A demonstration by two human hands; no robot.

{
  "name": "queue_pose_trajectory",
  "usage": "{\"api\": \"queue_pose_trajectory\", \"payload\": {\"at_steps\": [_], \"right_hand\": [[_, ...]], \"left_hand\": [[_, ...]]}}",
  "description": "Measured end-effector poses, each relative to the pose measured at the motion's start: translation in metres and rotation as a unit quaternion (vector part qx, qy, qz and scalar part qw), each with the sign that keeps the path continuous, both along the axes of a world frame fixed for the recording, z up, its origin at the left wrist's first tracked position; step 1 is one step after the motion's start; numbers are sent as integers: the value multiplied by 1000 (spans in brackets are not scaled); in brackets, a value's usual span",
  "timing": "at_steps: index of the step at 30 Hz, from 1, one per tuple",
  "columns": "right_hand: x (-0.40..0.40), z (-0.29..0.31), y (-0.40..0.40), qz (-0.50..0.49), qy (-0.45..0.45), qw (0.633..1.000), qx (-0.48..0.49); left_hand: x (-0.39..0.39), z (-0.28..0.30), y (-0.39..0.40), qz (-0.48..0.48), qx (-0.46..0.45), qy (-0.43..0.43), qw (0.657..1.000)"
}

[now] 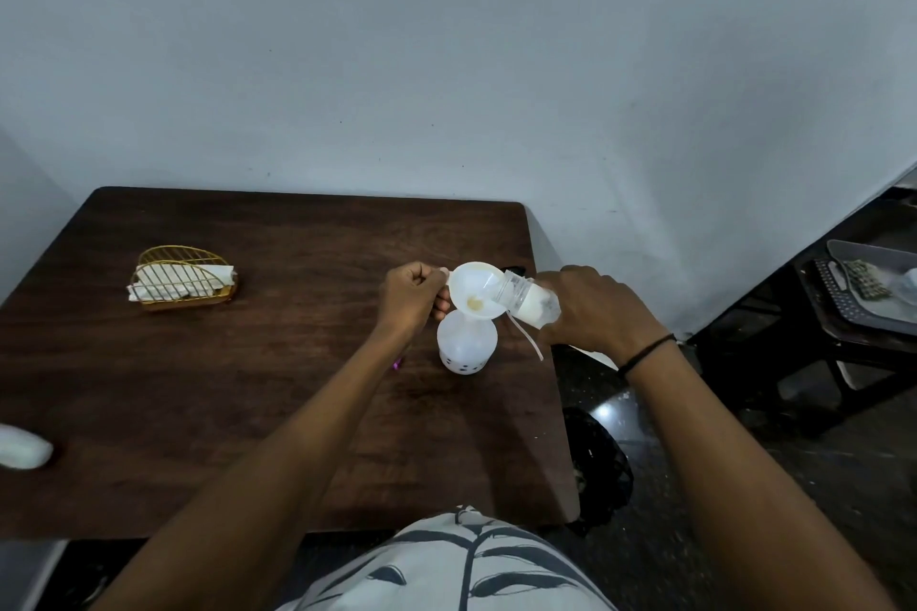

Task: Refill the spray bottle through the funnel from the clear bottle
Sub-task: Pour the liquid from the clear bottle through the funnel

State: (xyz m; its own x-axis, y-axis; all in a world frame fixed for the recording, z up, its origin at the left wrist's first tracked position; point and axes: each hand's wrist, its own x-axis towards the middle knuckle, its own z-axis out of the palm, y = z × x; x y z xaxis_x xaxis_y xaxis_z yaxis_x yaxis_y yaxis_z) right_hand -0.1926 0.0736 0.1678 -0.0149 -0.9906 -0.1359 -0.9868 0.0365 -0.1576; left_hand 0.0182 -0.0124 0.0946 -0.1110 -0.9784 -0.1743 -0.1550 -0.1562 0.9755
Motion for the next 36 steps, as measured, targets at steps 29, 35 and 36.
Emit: {"api": "queue_pose_trajectory", "payload": {"at_steps": [29,35,36], "right_hand": [[2,2,-1,-1,26,1000,9],[3,3,0,-2,29,1000,12],[3,3,1,-2,29,999,13]], "left_hand": [[-1,3,3,-1,11,18,1000],[0,2,3,-2,10,15,1000],[0,2,3,-1,10,15,1000]]}}
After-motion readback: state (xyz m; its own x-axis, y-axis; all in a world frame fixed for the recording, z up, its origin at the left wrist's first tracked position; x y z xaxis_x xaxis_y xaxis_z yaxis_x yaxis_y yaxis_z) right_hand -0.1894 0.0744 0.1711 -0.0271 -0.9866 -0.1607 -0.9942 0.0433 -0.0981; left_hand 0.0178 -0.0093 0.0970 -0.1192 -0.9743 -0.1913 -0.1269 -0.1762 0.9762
